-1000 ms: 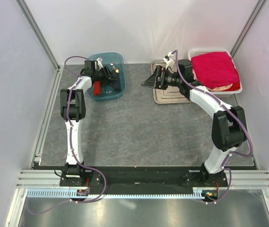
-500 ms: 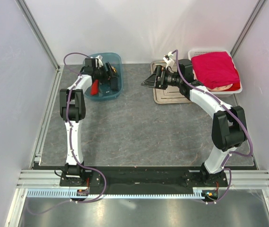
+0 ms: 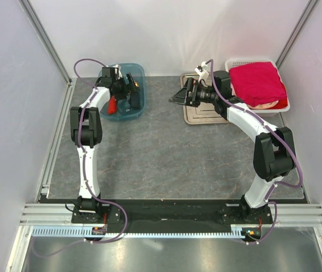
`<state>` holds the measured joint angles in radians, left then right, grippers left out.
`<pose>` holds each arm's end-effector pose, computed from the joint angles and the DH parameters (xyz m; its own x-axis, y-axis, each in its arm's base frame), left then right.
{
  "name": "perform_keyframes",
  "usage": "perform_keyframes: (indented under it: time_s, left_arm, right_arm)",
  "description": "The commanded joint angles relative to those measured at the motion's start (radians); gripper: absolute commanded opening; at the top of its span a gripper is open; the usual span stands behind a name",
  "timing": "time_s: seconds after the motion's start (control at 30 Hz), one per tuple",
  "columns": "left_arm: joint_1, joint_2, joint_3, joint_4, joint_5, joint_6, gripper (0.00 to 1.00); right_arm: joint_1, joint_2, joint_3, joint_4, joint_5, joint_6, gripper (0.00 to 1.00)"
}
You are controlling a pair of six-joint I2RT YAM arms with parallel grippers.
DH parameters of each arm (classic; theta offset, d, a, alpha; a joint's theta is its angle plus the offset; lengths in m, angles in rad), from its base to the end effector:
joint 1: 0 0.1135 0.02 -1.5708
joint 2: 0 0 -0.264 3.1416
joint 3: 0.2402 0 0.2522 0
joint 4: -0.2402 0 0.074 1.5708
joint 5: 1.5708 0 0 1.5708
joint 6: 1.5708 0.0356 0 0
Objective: Place the utensils on the paper napkin and roll it up
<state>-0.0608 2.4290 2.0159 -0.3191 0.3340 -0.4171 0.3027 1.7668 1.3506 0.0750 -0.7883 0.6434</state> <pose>0.5465 -0.0450 0.1708 -0.7319 -0.3389 -0.5912 0.0047 0.8651 -0.5017 0.3868 0.1472 0.2951 -0.7643 0.2044 -0.6116 -0.4869 0.4389 0.7552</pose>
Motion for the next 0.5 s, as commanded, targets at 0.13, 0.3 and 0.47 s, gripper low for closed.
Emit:
perform_keyframes:
  time_s: [0.13, 0.3, 0.47]
  left_arm:
    - [-0.02, -0.148, 0.026, -0.078, -0.158, 0.13, 1.0]
    - [-0.027, -0.26, 0.056, -0.165, -0.197, 0.228, 1.0]
    - [-0.031, -0.369, 0.095, -0.313, -0.178, 0.375, 1.0]
  right_arm:
    - [0.006, -0.03, 0.021, 0.046, -0.011, 0.001, 0.98]
    - [0.004, -0.061, 0.025, 0.005, 0.009, -0.042, 0.98]
    - [-0.007, -0.127, 0.021, -0.073, 0.093, -0.142, 0.98]
